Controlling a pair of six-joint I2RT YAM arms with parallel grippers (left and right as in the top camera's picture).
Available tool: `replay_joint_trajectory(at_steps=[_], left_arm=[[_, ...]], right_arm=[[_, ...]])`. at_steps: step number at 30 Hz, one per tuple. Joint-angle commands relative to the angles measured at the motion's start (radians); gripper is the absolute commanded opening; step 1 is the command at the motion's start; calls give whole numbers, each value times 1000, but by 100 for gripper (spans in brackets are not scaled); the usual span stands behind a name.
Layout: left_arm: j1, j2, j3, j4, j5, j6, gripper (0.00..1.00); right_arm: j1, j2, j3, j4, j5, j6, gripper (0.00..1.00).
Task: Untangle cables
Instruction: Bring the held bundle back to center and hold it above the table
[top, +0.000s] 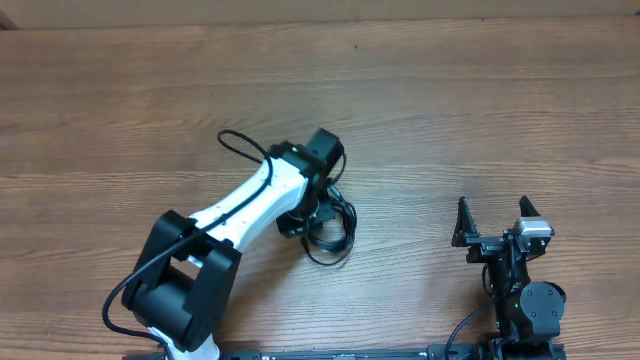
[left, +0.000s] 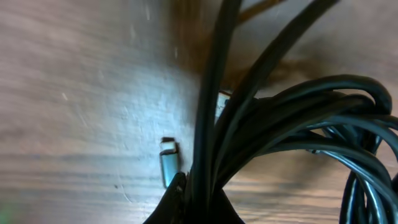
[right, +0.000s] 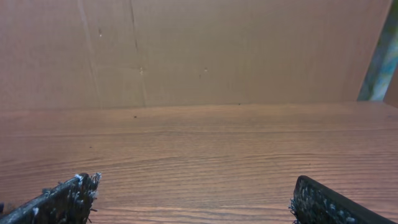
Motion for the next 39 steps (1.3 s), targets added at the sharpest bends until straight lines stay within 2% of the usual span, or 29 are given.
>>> replay_joint_trajectory(at_steps=[1, 3, 5, 7, 8, 10, 11, 12, 13, 16, 17, 18, 19, 20, 21, 22, 23, 24, 26, 28, 30, 39], left_arm=[[-56, -26, -24, 4, -2, -95, 4], [-80, -26, -24, 10, 25, -114, 4], [-99, -26, -24, 36, 114, -95, 4], [-114, -26, -24, 85, 174, 2, 4], [-121, -26, -24, 117, 167, 91, 5], [-124, -26, -24, 151, 77, 248, 7], [-124, -26, -24, 153, 3, 289, 5], [-124, -26, -24, 143, -50, 293, 4], [-123, -26, -22, 126, -31, 280, 4], [-122, -26, -25, 82, 133, 209, 4], [-125, -26, -25, 86, 88, 230, 10], [-127, -26, -25, 92, -3, 251, 12], [-127, -26, -25, 100, -174, 228, 13], [-121, -26, -25, 106, -301, 155, 13], [-108, -26, -23, 106, -334, 67, 11], [-96, -27, -16, 105, -277, 8, 4], [-85, -27, -13, 120, -167, -14, 4], [-77, -26, -13, 142, -34, -6, 4], [-74, -26, -13, 173, 86, 72, 4], [-85, -26, -13, 184, 75, 137, 4], [-92, -26, -13, 177, 35, 142, 4], [-96, -26, -13, 157, 38, 142, 4]], right_arm=[[4, -7, -11, 3, -5, -5, 100], [4, -7, -11, 3, -5, -5, 100], [4, -7, -11, 2, -5, -5, 100], [4, -7, -11, 3, -5, -5, 100], [4, -7, -11, 3, -5, -5, 100], [3, -7, -11, 3, -5, -5, 100], [4, -7, -11, 3, -5, -5, 100], [4, -7, -11, 3, -5, -5, 100], [3, -7, -11, 2, -5, -5, 100], [3, -7, -11, 3, -5, -5, 100], [4, -7, -11, 2, -5, -5, 100], [4, -7, -11, 3, -5, -5, 100], [3, -7, -11, 2, -5, -5, 100], [4, -7, -11, 3, -5, -5, 100], [3, -7, -11, 3, -5, -5, 100], [4, -7, -11, 3, -5, -5, 100], [3, -7, -11, 3, -5, -5, 100], [4, -7, -11, 3, -5, -5, 100], [3, -7, -11, 3, -5, -5, 100], [4, -7, -11, 3, -5, -5, 100], [4, -7, -11, 3, -5, -5, 100], [4, -7, -11, 3, -5, -5, 100]])
